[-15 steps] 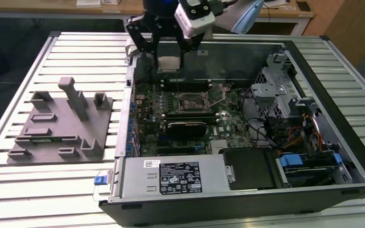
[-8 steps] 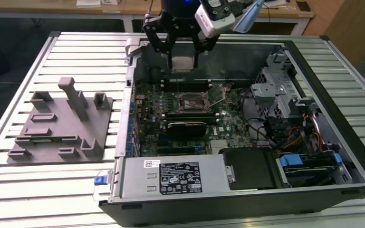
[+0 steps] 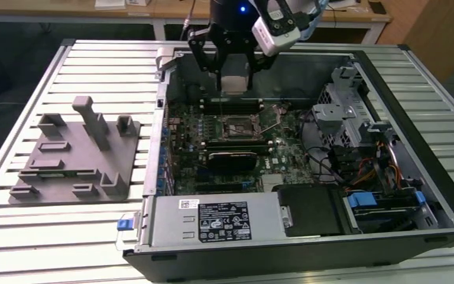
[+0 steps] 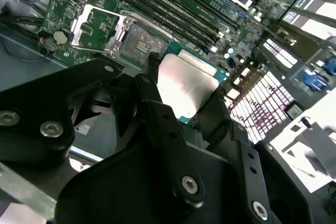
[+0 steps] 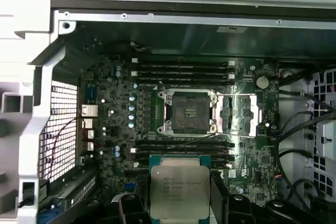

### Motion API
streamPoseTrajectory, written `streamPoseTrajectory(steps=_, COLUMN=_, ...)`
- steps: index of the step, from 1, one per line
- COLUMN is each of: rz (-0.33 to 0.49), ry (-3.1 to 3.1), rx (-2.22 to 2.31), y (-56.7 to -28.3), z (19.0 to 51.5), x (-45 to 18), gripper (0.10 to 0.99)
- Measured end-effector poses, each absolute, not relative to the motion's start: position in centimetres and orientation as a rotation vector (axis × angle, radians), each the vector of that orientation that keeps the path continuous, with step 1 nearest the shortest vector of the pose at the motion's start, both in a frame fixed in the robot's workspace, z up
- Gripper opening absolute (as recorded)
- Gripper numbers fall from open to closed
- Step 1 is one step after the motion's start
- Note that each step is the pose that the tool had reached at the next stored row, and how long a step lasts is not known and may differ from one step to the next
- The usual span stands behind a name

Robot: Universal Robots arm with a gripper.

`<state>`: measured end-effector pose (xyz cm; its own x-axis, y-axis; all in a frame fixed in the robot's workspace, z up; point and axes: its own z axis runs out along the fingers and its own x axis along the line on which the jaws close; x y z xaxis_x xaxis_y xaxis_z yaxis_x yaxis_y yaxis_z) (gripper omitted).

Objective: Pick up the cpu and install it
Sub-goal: 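Pick up the cpu and move it towards the insertion slot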

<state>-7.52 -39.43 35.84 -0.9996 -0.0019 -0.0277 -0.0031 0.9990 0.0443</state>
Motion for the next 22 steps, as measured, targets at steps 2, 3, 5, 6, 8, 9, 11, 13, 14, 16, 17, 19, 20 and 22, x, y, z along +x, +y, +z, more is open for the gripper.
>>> streamPoseTrajectory(steps=2, rz=0.069, ry=3.113, rx=-0.004, y=-39.4, z=35.5, x=-7.3, gripper=0.545)
streamPoseTrajectory(steps=3, rz=0.069, ry=3.113, rx=-0.004, y=-39.4, z=35.3, x=-7.2, gripper=0.545)
streamPoseTrajectory(steps=5, rz=0.069, ry=3.113, rx=-0.004, y=-39.4, z=34.9, x=-7.1, gripper=0.545)
streamPoseTrajectory(steps=6, rz=0.069, ry=3.113, rx=-0.004, y=-39.4, z=34.7, x=-7.0, gripper=0.545)
streamPoseTrajectory(steps=8, rz=0.069, ry=3.113, rx=-0.004, y=-39.4, z=34.4, x=-6.9, gripper=0.545)
streamPoseTrajectory(steps=9, rz=0.069, ry=3.113, rx=-0.004, y=-39.4, z=34.2, x=-6.9, gripper=0.545)
streamPoseTrajectory(steps=11, rz=0.069, ry=3.113, rx=-0.004, y=-39.4, z=33.8, x=-6.8, gripper=0.545)
streamPoseTrajectory(steps=13, rz=0.069, ry=3.113, rx=-0.004, y=-39.4, z=33.5, x=-6.8, gripper=0.545)
streamPoseTrajectory(steps=14, rz=0.069, ry=3.113, rx=-0.004, y=-39.4, z=33.3, x=-6.8, gripper=0.545)
streamPoseTrajectory(steps=16, rz=0.069, ry=3.113, rx=-0.004, y=-39.4, z=32.9, x=-6.7, gripper=0.545)
streamPoseTrajectory(steps=17, rz=0.069, ry=3.113, rx=-0.004, y=-39.4, z=32.8, x=-6.7, gripper=0.545)
streamPoseTrajectory(steps=19, rz=0.069, ry=3.113, rx=-0.004, y=-39.4, z=32.4, x=-6.6, gripper=0.545)
streamPoseTrajectory(steps=20, rz=0.069, ry=3.113, rx=-0.004, y=-39.4, z=32.2, x=-6.6, gripper=0.545)
streamPoseTrajectory(steps=22, rz=0.069, ry=3.113, rx=-0.004, y=-39.4, z=31.9, x=-6.5, gripper=0.545)
